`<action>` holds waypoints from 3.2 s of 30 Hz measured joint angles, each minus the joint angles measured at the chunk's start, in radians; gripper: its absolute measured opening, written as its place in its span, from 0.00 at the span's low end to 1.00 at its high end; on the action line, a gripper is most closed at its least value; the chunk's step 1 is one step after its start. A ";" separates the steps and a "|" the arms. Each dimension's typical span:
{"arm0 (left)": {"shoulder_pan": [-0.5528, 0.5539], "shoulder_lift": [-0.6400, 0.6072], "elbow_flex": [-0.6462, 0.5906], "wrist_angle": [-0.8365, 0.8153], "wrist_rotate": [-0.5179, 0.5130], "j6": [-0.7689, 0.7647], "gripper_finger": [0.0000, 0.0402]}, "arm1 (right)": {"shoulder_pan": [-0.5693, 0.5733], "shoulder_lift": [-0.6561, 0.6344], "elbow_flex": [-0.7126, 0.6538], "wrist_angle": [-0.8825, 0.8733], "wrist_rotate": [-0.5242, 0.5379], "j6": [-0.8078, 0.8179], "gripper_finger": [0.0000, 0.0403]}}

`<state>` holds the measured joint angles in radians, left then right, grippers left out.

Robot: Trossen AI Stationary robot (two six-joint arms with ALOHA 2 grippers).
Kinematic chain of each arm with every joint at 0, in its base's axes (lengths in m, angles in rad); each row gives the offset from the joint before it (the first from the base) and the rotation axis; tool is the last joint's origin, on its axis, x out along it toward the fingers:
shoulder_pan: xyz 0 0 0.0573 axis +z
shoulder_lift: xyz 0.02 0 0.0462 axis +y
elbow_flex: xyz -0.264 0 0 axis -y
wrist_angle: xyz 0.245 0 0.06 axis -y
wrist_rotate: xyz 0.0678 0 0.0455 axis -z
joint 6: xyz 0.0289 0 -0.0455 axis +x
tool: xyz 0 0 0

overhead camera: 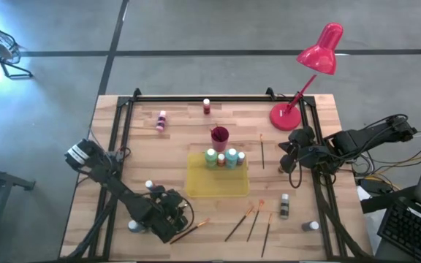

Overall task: Pick & Place Paint Supplies
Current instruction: Put the silver paint brush into the pink cup

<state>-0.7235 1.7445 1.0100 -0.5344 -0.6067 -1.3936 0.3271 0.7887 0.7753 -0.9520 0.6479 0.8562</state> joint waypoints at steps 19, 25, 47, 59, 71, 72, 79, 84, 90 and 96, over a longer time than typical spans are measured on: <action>0.035 0.066 0.000 0.057 -0.013 0.009 0.36 | 0.000 0.000 0.000 0.000 0.000 0.000 0.02; 0.043 0.066 0.000 0.058 -0.023 0.028 0.36 | 0.000 0.000 0.000 0.000 0.000 0.000 0.02; 0.066 0.111 0.001 0.116 0.015 0.098 0.34 | 0.000 0.000 0.000 0.004 0.000 0.000 0.02; 0.067 0.112 0.001 0.123 0.026 0.072 0.02 | 0.000 0.000 0.000 0.006 0.000 0.000 0.02; 0.065 0.056 -0.003 0.106 0.075 0.085 0.01 | 0.000 0.000 0.000 0.006 0.000 0.000 0.02; 0.065 0.045 -0.003 0.107 0.077 0.088 0.01 | 0.000 0.000 0.000 0.008 0.000 0.000 0.02; 0.067 -0.062 -0.002 0.111 0.044 0.140 0.00 | 0.000 0.000 0.000 0.008 0.000 0.000 0.02; 0.067 -0.151 -0.002 0.113 -0.013 0.187 0.00 | 0.000 0.000 0.000 0.010 0.000 0.000 0.02; 0.068 -0.248 -0.002 0.116 -0.119 0.278 0.00 | 0.000 0.000 0.000 0.011 0.000 0.000 0.02; 0.082 -0.319 -0.001 0.153 -0.263 0.446 0.00 | 0.000 0.000 0.000 0.012 0.000 0.000 0.02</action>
<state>-0.6417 1.4250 1.0088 -0.3816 -0.8694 -0.9481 0.3267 0.7887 0.7753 -0.9404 0.6476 0.8560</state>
